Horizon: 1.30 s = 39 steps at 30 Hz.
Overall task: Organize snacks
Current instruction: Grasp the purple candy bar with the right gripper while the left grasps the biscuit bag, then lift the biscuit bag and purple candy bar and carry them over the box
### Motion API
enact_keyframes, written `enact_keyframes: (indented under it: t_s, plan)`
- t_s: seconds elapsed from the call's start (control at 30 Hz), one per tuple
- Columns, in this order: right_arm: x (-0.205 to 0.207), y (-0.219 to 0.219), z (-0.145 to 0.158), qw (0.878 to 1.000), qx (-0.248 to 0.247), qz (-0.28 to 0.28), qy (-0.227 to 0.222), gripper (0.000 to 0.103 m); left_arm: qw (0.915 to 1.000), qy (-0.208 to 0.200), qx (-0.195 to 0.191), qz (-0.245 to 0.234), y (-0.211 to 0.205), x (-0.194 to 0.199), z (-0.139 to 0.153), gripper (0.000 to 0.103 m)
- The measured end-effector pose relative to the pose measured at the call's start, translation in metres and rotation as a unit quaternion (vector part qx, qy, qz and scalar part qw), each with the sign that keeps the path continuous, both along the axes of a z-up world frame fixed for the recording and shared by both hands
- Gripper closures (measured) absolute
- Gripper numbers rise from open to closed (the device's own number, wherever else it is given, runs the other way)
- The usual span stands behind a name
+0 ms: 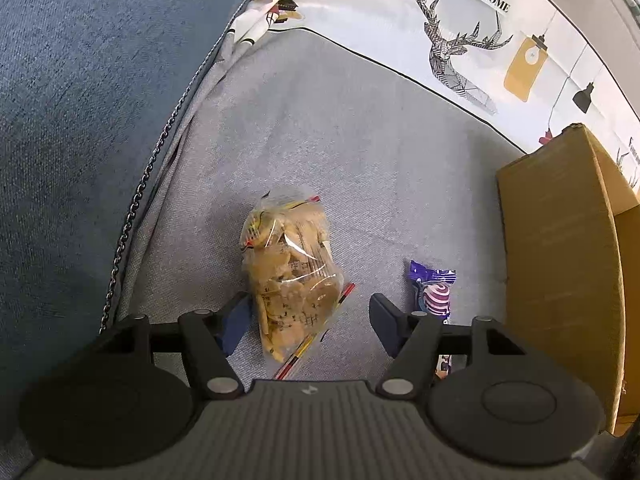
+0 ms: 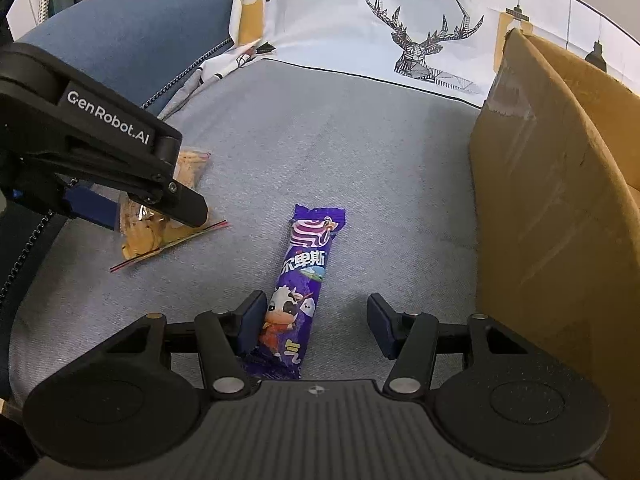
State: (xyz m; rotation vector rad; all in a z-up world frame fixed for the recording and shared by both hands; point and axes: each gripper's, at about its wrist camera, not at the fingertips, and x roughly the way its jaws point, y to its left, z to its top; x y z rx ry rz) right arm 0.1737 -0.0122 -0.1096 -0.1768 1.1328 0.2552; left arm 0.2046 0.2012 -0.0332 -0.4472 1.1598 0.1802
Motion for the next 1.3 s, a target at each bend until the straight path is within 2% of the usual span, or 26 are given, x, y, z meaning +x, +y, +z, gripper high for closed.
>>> enact_keyframes:
  t_s: [0.2, 0.37, 0.47, 0.83, 0.93, 0.97, 1.0, 1.17, 1.3]
  plan:
    - [0.0, -0.001, -0.002, 1.0, -0.003, 0.007, 0.0, 0.057, 1.0, 0.004, 0.001, 0.004, 0.001, 0.001, -0.001, 0.032]
    - [-0.001, -0.001, -0.001, 1.0, -0.006, 0.017, -0.004, 0.077, 1.0, 0.005, 0.0, 0.006, 0.001, 0.001, -0.001, 0.032]
    - [-0.001, -0.001, -0.001, 1.0, -0.002, 0.017, -0.003, 0.083, 1.0, 0.005, 0.0, 0.006, 0.001, 0.001, -0.001, 0.032]
    - [-0.006, 0.0, 0.005, 0.999, 0.006, 0.024, -0.027, 0.087, 1.0, 0.005, 0.007, 0.003, -0.001, 0.001, -0.001, 0.034]
    - [-0.006, -0.001, 0.009, 0.999, 0.01, 0.024, -0.039, 0.088, 0.9999, 0.008, 0.012, -0.001, -0.003, 0.002, -0.002, 0.048]
    - [-0.006, -0.001, 0.011, 0.999, 0.011, 0.025, -0.041, 0.088, 0.9998, 0.01, 0.015, -0.002, -0.003, 0.002, -0.002, 0.057]
    - [-0.007, -0.002, 0.012, 0.999, 0.012, 0.026, -0.044, 0.088, 0.9999, 0.008, 0.014, -0.001, -0.003, 0.002, -0.001, 0.059]
    - [-0.007, -0.004, 0.02, 0.998, 0.019, 0.022, -0.059, 0.088, 0.9997, -0.024, 0.007, 0.003, -0.007, 0.0, 0.008, 0.062]
    - [-0.009, -0.008, 0.039, 0.996, 0.037, 0.013, -0.086, 0.088, 0.9978, -0.064, 0.016, 0.01, -0.012, -0.004, 0.025, 0.062]
